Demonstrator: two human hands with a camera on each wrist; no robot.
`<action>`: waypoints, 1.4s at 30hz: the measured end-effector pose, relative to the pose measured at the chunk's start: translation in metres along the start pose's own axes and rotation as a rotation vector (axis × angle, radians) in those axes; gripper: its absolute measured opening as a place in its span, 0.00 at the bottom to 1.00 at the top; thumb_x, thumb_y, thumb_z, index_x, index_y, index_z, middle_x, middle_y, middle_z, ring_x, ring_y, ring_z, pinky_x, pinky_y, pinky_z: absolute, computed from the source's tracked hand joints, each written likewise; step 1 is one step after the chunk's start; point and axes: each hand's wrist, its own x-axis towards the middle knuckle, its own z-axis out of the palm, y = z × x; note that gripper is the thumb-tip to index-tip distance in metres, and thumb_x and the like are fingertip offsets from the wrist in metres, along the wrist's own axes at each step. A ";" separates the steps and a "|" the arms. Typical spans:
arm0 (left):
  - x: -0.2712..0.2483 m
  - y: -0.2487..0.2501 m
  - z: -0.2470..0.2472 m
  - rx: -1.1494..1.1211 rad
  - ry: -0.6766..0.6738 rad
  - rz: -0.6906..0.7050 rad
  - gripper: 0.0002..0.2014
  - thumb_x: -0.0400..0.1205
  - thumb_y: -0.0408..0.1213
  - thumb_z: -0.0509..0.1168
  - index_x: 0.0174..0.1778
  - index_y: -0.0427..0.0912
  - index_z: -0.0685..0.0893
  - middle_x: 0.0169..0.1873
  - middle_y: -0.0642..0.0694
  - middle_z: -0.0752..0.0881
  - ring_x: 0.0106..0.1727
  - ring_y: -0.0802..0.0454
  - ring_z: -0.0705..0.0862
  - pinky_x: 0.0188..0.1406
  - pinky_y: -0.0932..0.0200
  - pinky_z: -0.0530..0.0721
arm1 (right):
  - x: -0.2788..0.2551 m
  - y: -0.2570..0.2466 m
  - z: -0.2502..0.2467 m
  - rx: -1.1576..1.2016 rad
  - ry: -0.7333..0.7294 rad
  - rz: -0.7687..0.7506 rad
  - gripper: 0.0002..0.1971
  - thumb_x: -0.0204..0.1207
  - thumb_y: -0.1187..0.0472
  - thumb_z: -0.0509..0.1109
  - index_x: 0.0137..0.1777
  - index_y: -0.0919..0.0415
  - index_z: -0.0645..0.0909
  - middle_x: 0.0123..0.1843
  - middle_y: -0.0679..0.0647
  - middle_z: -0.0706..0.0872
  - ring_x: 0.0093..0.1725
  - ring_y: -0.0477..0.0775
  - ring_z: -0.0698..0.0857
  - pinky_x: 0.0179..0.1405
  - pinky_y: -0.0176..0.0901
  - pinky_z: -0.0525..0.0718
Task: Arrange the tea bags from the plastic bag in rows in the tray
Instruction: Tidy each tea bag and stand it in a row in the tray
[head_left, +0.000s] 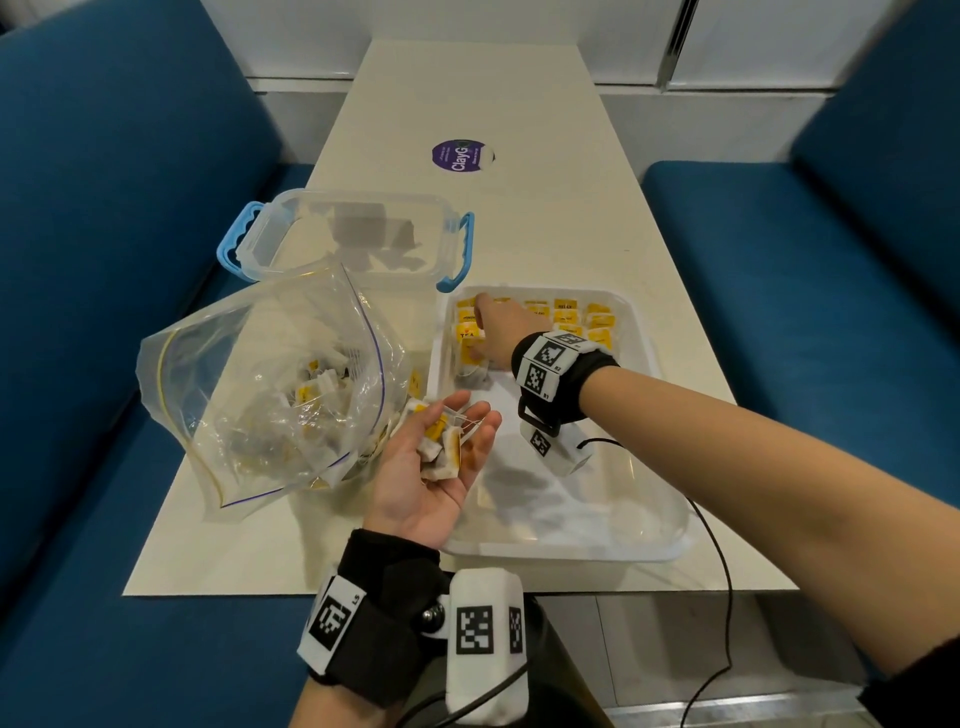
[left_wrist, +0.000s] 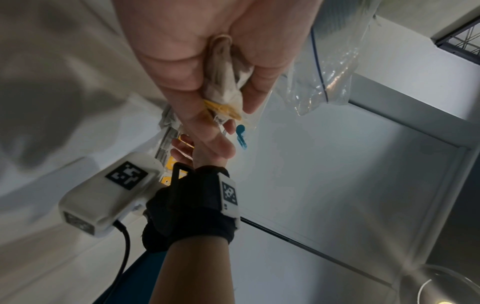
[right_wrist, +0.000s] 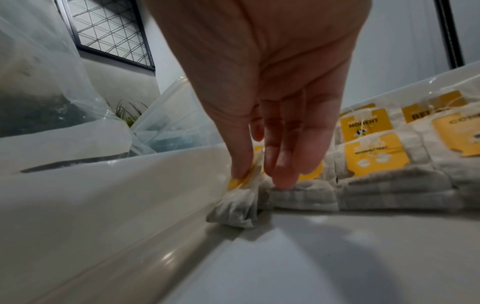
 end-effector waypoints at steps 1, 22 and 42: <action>0.000 0.000 0.000 0.001 0.000 0.000 0.12 0.84 0.36 0.58 0.49 0.31 0.82 0.40 0.35 0.89 0.39 0.43 0.90 0.36 0.60 0.89 | -0.001 0.000 -0.001 0.012 -0.003 0.007 0.17 0.78 0.59 0.67 0.63 0.61 0.68 0.55 0.59 0.82 0.44 0.57 0.77 0.45 0.49 0.81; 0.000 0.000 0.004 0.018 0.009 -0.002 0.12 0.84 0.36 0.58 0.51 0.31 0.82 0.41 0.34 0.89 0.39 0.43 0.90 0.37 0.59 0.89 | -0.008 0.007 0.003 0.174 -0.088 -0.038 0.17 0.76 0.70 0.64 0.32 0.53 0.64 0.47 0.57 0.81 0.52 0.61 0.86 0.36 0.43 0.81; 0.011 0.000 0.018 -0.028 -0.028 0.032 0.21 0.85 0.48 0.55 0.55 0.32 0.82 0.47 0.35 0.88 0.44 0.42 0.89 0.45 0.53 0.88 | -0.082 -0.006 -0.053 0.328 -0.021 -0.456 0.09 0.76 0.52 0.69 0.50 0.56 0.84 0.45 0.49 0.83 0.42 0.47 0.79 0.45 0.39 0.78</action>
